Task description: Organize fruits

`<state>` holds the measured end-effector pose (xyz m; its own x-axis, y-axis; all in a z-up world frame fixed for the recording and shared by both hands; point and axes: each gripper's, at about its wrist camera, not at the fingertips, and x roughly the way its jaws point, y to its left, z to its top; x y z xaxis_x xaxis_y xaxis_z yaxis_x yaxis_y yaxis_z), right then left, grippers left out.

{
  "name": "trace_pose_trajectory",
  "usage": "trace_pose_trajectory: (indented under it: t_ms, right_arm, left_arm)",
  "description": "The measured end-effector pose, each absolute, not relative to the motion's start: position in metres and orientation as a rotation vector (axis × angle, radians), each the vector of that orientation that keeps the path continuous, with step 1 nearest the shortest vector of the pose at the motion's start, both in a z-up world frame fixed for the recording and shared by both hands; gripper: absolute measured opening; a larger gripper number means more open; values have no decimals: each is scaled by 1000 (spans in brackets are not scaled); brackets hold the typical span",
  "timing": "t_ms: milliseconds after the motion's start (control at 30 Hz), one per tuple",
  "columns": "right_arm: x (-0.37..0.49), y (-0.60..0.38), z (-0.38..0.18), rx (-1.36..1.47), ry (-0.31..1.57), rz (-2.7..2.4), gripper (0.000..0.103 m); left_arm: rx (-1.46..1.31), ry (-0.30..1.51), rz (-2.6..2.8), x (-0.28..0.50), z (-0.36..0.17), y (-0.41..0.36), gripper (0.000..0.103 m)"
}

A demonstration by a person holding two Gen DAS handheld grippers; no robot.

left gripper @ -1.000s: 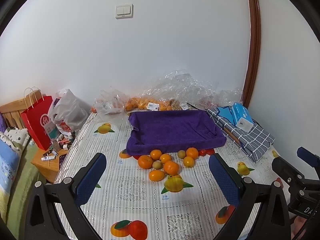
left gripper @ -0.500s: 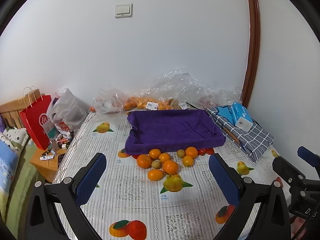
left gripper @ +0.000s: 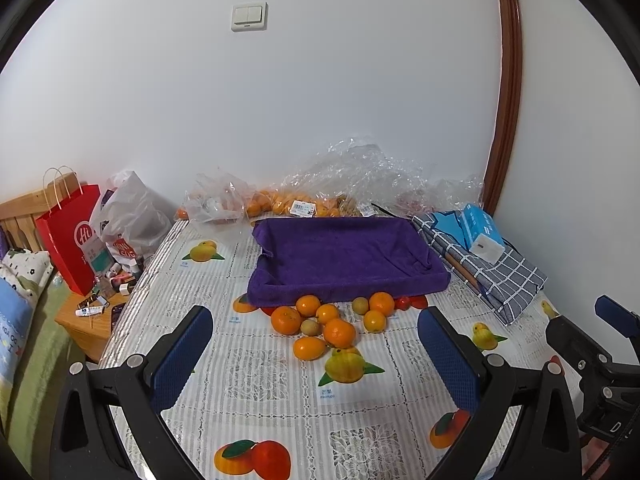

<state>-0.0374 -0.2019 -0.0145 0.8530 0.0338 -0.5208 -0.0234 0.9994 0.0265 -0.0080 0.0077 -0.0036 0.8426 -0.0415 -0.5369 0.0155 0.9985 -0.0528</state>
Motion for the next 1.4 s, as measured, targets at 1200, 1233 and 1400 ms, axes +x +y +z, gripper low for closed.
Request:
trace_pose_trajectory:
  t_ms: [1200, 1233, 1400]
  right_arm:
    - [7, -198, -49, -6, 638, 15, 102]
    - [10, -198, -51, 0, 645, 16, 102]
    - [31, -200, -69, 25, 709, 20, 102]
  left_arm:
    - [-60, 636, 24, 28, -37, 32, 103]
    - [-65, 642, 24, 31, -40, 34, 103]
    - [-96, 660, 17, 48, -58, 44, 103]
